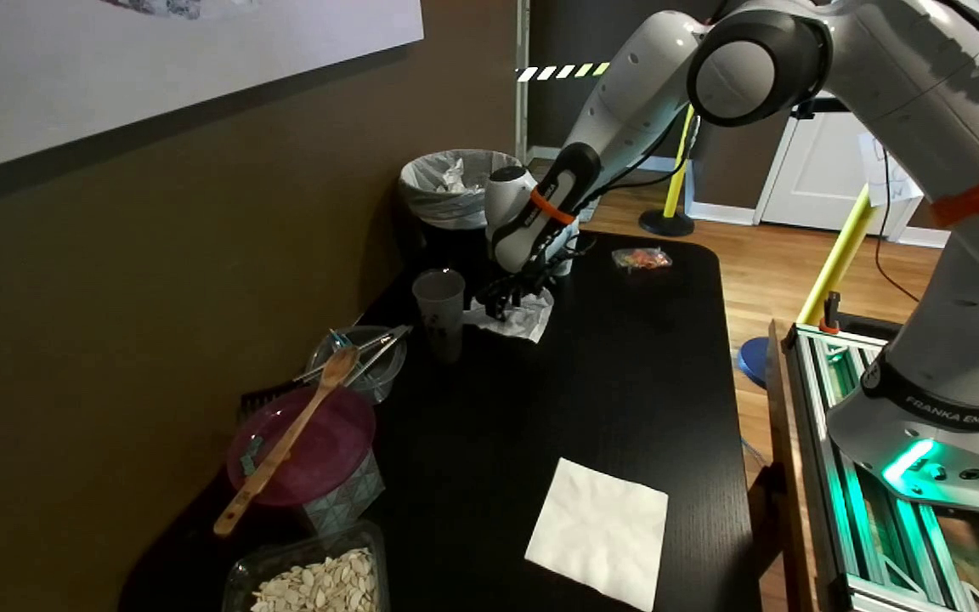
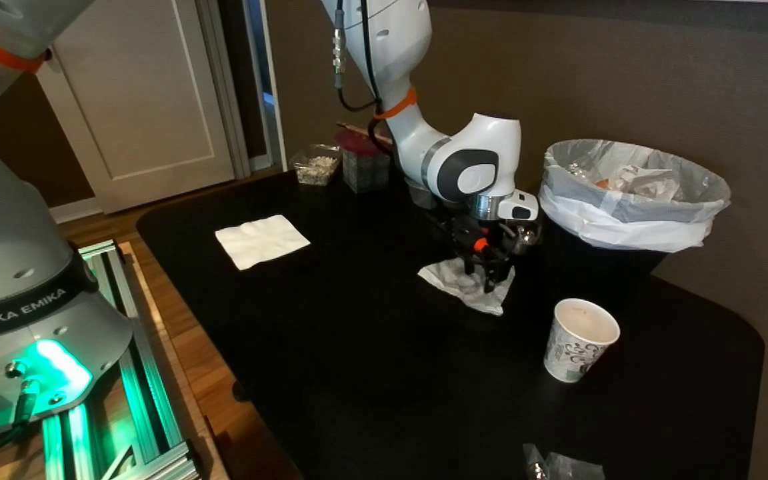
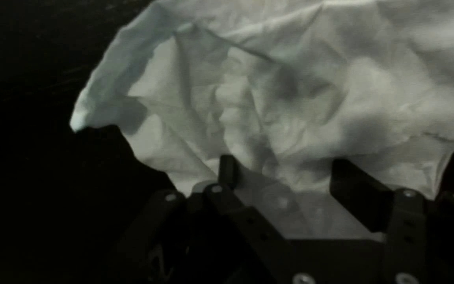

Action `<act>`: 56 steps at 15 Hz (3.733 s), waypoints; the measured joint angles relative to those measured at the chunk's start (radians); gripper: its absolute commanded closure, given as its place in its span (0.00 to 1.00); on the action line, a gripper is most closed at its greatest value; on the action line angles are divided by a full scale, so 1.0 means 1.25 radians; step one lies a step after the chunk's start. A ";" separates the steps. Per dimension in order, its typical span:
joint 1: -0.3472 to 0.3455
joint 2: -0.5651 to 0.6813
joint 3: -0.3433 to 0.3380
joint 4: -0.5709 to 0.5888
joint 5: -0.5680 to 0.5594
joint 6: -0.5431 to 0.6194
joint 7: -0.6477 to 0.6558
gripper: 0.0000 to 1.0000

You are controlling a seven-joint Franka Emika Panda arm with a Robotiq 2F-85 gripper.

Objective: Pick up the tissue on the right and put it in the black bin

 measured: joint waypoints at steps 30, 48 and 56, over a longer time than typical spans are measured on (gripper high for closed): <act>-0.071 -0.528 -0.002 0.039 0.235 -0.245 -0.106 1.00; 0.033 -0.263 -0.140 0.194 -0.092 -0.198 0.153 0.06; 0.045 -0.501 -0.080 0.051 -0.127 -0.406 -0.007 0.00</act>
